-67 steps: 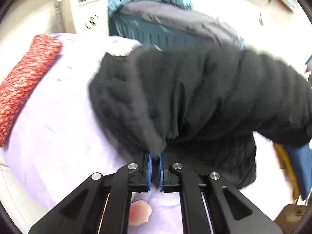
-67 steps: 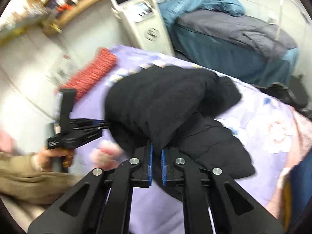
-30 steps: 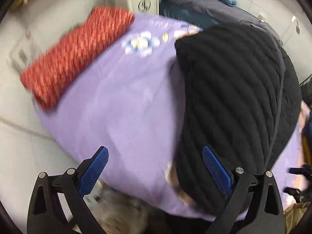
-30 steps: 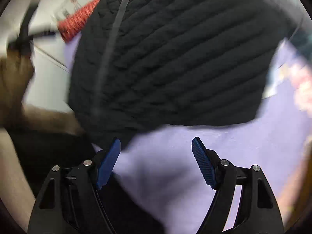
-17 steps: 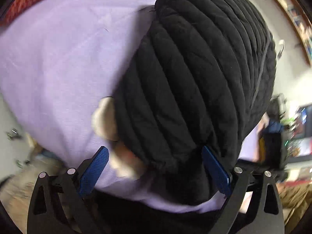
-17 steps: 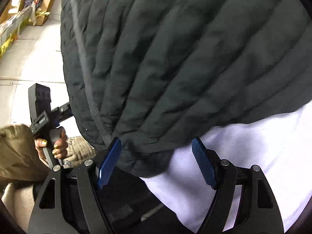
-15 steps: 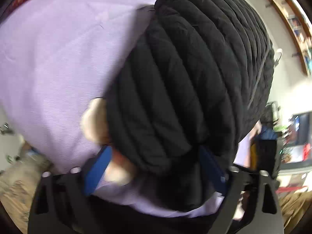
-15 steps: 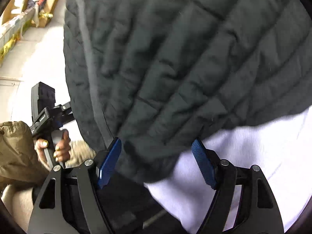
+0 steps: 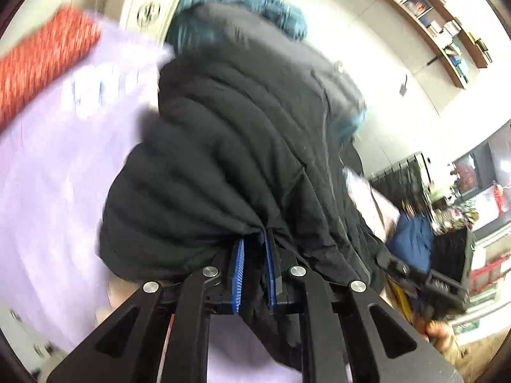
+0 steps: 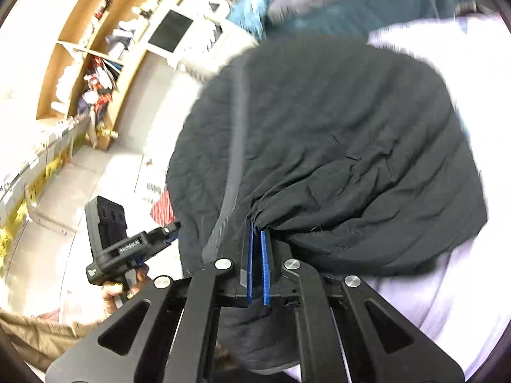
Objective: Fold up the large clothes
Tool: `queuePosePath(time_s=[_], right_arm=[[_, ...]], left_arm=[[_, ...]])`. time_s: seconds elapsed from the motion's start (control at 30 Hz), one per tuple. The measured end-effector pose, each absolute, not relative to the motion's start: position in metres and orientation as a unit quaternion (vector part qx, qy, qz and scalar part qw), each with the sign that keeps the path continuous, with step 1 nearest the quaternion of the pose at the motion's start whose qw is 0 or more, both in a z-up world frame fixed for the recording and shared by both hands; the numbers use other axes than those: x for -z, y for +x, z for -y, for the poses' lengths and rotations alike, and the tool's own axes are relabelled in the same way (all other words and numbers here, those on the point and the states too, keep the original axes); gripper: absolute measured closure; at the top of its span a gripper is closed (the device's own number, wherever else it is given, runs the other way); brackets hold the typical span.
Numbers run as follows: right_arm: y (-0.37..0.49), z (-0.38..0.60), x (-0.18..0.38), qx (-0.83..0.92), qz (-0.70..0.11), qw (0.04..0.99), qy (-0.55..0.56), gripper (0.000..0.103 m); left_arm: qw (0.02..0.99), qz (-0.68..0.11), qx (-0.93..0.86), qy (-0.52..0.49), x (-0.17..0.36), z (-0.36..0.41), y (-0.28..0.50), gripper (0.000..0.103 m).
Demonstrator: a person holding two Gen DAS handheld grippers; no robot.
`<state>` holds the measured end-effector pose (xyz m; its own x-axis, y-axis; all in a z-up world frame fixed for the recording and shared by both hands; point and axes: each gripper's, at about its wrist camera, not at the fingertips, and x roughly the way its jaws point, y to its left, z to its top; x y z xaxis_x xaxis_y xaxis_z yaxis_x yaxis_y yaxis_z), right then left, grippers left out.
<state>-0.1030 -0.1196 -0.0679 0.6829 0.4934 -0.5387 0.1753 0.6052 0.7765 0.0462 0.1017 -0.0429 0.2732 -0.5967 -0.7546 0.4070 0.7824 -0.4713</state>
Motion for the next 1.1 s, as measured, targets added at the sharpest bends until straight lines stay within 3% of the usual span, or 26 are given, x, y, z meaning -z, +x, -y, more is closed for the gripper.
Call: queuePosePath(time_s=[0.17, 0.2, 0.27, 0.33, 0.4, 0.43, 0.6, 0.77, 0.87, 0.97, 1.0, 1.03, 1.07, 1.1], right_arm=[[-0.078, 0.160, 0.059, -0.050, -0.386, 0.819, 0.421, 0.098], [-0.074, 0.165, 0.061, -0.039, -0.392, 0.819, 0.417, 0.098], [-0.073, 0.186, 0.063, -0.029, -0.392, 0.818, 0.421, 0.098], [-0.074, 0.191, 0.061, -0.031, -0.387, 0.813, 0.433, 0.098], [-0.068, 0.196, 0.063, -0.026, -0.384, 0.817, 0.429, 0.098], [-0.074, 0.198, 0.065, -0.024, -0.383, 0.818, 0.429, 0.098], [-0.083, 0.208, 0.073, -0.024, -0.390, 0.809, 0.440, 0.098], [-0.085, 0.206, 0.075, -0.024, -0.392, 0.799, 0.455, 0.097], [-0.083, 0.209, 0.074, -0.030, -0.397, 0.795, 0.459, 0.096], [-0.090, 0.209, 0.073, -0.028, -0.406, 0.794, 0.452, 0.093], [-0.096, 0.211, 0.073, -0.024, -0.402, 0.792, 0.458, 0.091], [-0.102, 0.214, 0.072, -0.017, -0.396, 0.792, 0.465, 0.082], [-0.111, 0.218, 0.071, 0.000, -0.386, 0.795, 0.469, 0.073], [-0.121, 0.223, 0.068, 0.022, -0.375, 0.799, 0.470, 0.048]], left_arm=[[0.822, -0.474, 0.300, 0.098, 0.028, -0.036, 0.055, 0.085], [0.818, -0.473, 0.307, 0.114, 0.027, -0.029, 0.054, 0.080], [0.809, -0.468, 0.330, 0.132, 0.026, -0.028, 0.044, 0.060], [0.812, -0.445, 0.342, 0.160, 0.020, -0.038, 0.035, 0.031], [0.836, -0.378, 0.317, 0.240, 0.022, -0.044, 0.006, 0.014], [0.842, -0.353, 0.307, 0.269, 0.025, -0.047, -0.001, 0.012], [0.844, -0.268, 0.251, 0.391, 0.051, -0.056, -0.022, 0.012], [0.816, -0.240, 0.234, 0.471, 0.096, -0.035, 0.000, 0.010], [0.814, -0.254, 0.230, 0.470, 0.103, -0.024, 0.017, 0.012], [0.815, -0.264, 0.246, 0.454, 0.091, -0.009, 0.033, 0.027], [0.814, -0.266, 0.251, 0.451, 0.089, -0.005, 0.037, 0.036], [0.814, -0.269, 0.253, 0.449, 0.087, -0.001, 0.040, 0.049], [0.816, -0.277, 0.252, 0.439, 0.081, 0.004, 0.048, 0.054], [0.819, -0.285, 0.253, 0.428, 0.078, 0.006, 0.053, 0.063]])
